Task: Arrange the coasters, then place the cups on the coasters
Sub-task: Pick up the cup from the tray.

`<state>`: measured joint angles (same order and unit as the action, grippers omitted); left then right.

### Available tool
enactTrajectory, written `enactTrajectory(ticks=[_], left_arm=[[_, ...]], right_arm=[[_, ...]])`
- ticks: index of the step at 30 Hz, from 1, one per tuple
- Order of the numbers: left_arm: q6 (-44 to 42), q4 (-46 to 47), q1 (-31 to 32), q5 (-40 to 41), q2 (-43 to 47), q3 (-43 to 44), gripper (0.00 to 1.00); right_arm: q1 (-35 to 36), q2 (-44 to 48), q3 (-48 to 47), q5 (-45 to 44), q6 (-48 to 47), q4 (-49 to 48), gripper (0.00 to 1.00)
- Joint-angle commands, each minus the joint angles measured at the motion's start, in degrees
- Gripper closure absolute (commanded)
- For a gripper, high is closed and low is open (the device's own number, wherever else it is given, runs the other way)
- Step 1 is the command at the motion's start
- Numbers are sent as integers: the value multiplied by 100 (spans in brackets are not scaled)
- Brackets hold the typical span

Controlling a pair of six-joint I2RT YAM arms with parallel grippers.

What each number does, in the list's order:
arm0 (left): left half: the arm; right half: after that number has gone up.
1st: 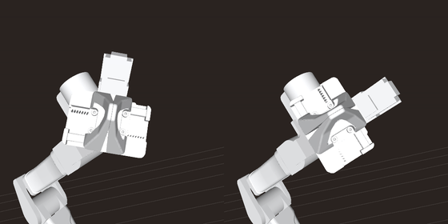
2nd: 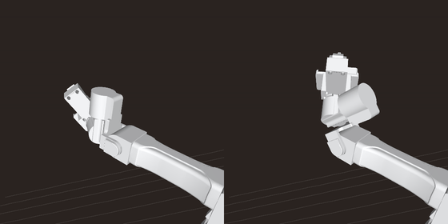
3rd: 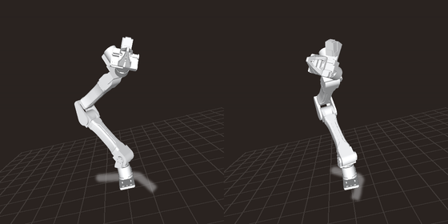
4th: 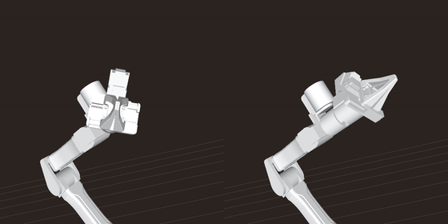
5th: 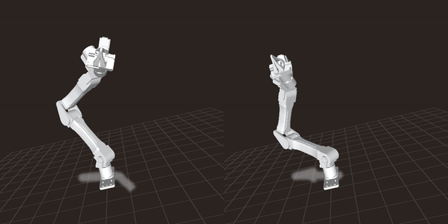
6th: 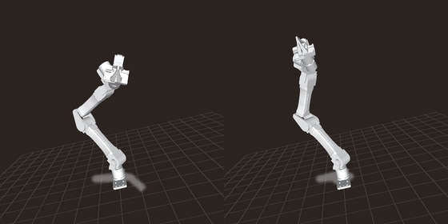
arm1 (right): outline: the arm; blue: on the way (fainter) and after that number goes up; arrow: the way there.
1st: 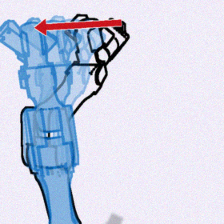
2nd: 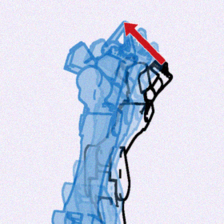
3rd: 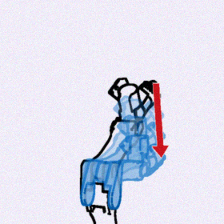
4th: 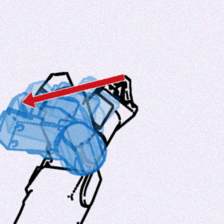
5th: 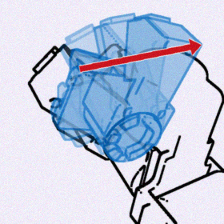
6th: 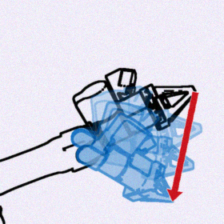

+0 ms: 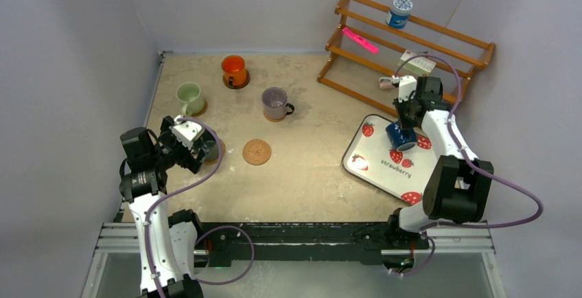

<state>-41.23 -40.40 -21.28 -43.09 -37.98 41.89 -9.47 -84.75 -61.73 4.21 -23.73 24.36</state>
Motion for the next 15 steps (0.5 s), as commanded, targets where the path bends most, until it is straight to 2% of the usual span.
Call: enactTrajectory(ticks=[1,6,15], left_arm=[[-113,48,-43,-173,15,47,0],[-107,50,-43,-173,22,49,0],[-104,50,-43,-169,18,47,0]], right_arm=[[29,289,-124,414,52,90,100],[33,1197,315,1332,-102,-397,100],[35,2587,1772,2307,31,-2063,100]])
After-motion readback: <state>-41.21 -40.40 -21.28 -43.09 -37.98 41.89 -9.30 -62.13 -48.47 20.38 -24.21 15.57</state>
